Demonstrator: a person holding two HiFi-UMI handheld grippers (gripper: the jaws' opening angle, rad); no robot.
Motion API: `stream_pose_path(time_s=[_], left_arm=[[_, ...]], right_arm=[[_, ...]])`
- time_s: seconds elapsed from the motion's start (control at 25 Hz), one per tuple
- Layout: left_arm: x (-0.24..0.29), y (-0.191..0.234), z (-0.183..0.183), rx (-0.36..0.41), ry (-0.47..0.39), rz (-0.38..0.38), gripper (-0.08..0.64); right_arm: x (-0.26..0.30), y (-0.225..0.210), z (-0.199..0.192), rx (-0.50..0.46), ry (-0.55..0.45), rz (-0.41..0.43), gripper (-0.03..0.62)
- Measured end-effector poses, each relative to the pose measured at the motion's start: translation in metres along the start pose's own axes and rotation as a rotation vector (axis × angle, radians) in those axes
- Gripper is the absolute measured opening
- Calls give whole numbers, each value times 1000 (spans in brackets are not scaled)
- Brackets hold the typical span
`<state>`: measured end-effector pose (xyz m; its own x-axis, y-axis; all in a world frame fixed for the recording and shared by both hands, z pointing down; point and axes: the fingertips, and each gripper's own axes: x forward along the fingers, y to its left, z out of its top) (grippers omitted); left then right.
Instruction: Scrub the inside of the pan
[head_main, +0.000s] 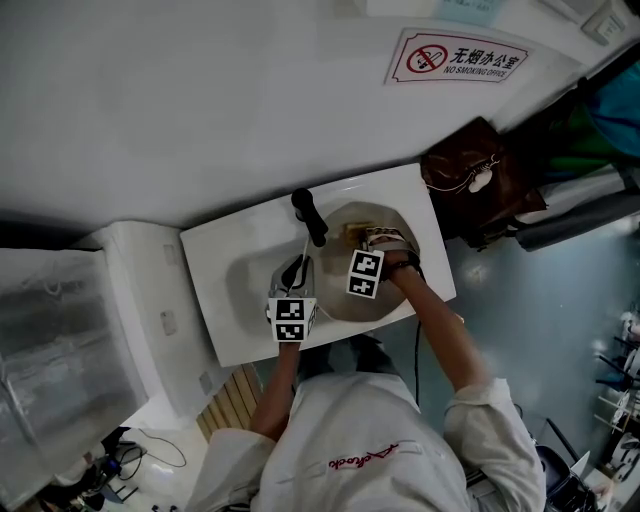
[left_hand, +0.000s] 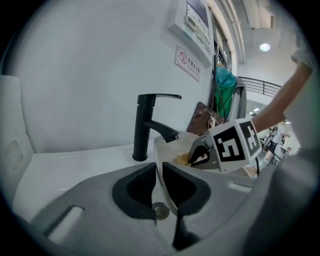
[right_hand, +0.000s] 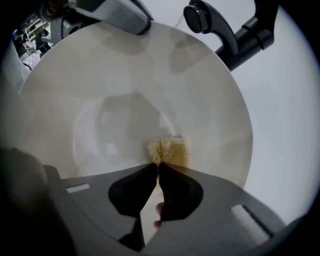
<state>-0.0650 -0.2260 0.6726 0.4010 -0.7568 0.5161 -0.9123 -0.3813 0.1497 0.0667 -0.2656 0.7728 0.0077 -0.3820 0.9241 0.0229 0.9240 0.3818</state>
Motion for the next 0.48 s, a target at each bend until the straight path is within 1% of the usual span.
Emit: stream_pose_path(time_s=[0.36, 0.48], left_arm=[[0, 0, -1, 5, 10, 0, 41], [0, 1, 0, 5, -3, 3, 41]], right_arm=[[-6, 30, -15, -40, 18, 36, 25], [-10, 45, -18, -52, 21, 53, 25]])
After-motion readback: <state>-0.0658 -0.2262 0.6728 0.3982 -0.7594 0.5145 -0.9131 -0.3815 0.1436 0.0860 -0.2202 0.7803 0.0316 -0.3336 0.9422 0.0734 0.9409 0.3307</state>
